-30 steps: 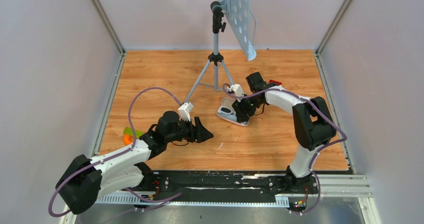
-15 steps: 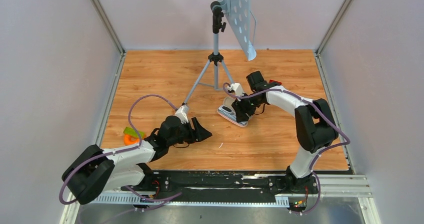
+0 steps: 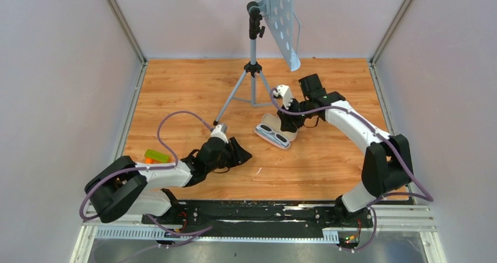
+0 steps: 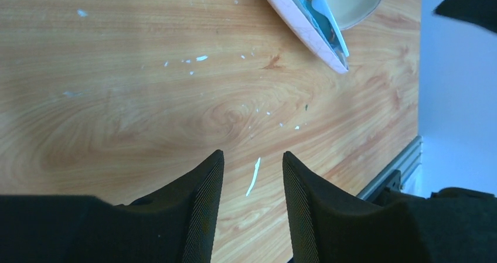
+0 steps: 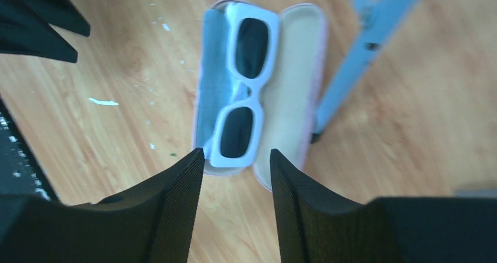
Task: Organize the sunglasses
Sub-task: Place the sunglasses in the sunglasses case, then close the sunglasses case at the center of the board.
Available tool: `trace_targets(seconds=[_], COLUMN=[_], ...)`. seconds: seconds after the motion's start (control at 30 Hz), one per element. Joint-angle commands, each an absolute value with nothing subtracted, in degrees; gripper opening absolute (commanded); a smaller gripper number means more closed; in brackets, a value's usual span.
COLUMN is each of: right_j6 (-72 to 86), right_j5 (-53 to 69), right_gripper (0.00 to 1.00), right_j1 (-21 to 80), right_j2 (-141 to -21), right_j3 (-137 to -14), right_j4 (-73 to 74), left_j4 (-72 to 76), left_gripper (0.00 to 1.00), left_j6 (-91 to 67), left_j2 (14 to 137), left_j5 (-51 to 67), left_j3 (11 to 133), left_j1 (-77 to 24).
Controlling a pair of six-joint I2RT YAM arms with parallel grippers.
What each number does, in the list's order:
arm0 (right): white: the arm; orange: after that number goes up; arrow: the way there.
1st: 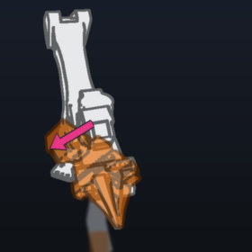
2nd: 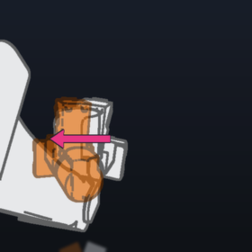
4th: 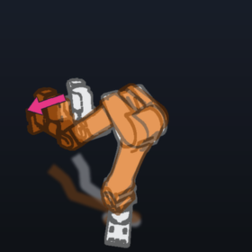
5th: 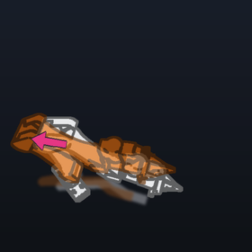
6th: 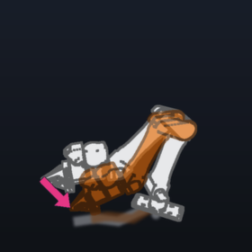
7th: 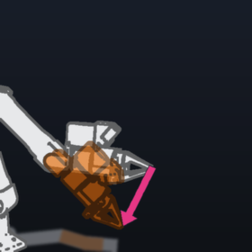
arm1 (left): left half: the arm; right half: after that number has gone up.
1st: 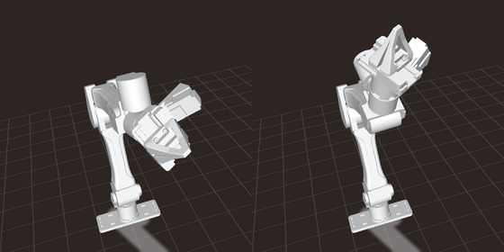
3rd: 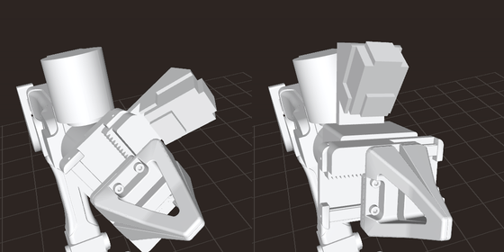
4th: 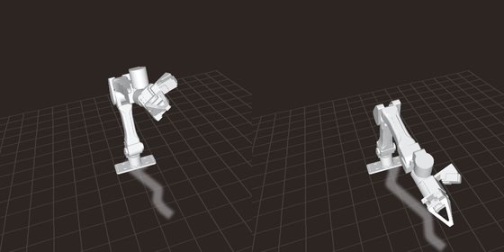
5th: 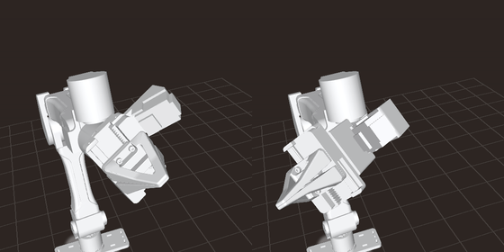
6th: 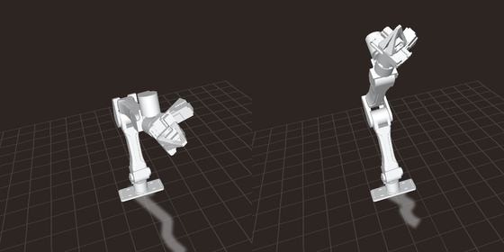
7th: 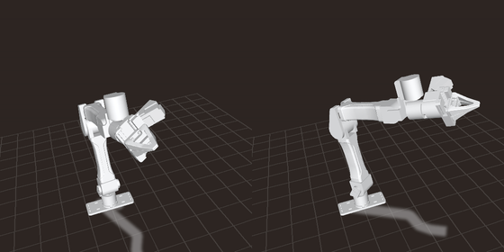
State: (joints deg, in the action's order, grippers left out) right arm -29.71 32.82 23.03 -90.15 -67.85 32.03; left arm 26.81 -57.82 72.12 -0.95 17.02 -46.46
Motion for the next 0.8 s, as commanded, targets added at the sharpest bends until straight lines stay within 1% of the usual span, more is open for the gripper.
trace_targets(seconds=[0.0,0.17,0.27,0.37,0.5,0.77], right_j6=[-31.82,-33.81,-36.29,-38.25,-40.98,-41.49], right_j5=[29.3,23.38,21.93,20.76,19.61,23.76], right_gripper=[0.47,0.33,0.3,0.28,0.26,0.26], right_j1=[18.93,15.86,15.7,15.73,15.73,16.36], right_j2=[-86.2,-87.87,-91.32,-94.1,-96.84,-96.93], right_j3=[-68.21,-65.75,-65.98,-65.54,-64.43,-59.93], right_j4=[30.23,19.04,15.17,11.41,8.6,8.2], left_j4=[25.98,22.79,20.5,20.55,20.79,21.77], left_gripper=[0.41,0.24,0.15,0.1,0.06,0.04], left_j6=[-60.22,-62.21,-63.39,-65.76,-67.65,-67.45], left_j2=[77.26,85.7,91.05,94.05,96.67,102.79], left_j5=[-11.25,-16.44,-18.64,-20.49,-22.59,-23.5], left_j3=[22.11,29.9,33.84,35.26,36.58,41.33], left_j1=[-50.23,-54.13,-55.41,-55.97,-56.25,-56.25])
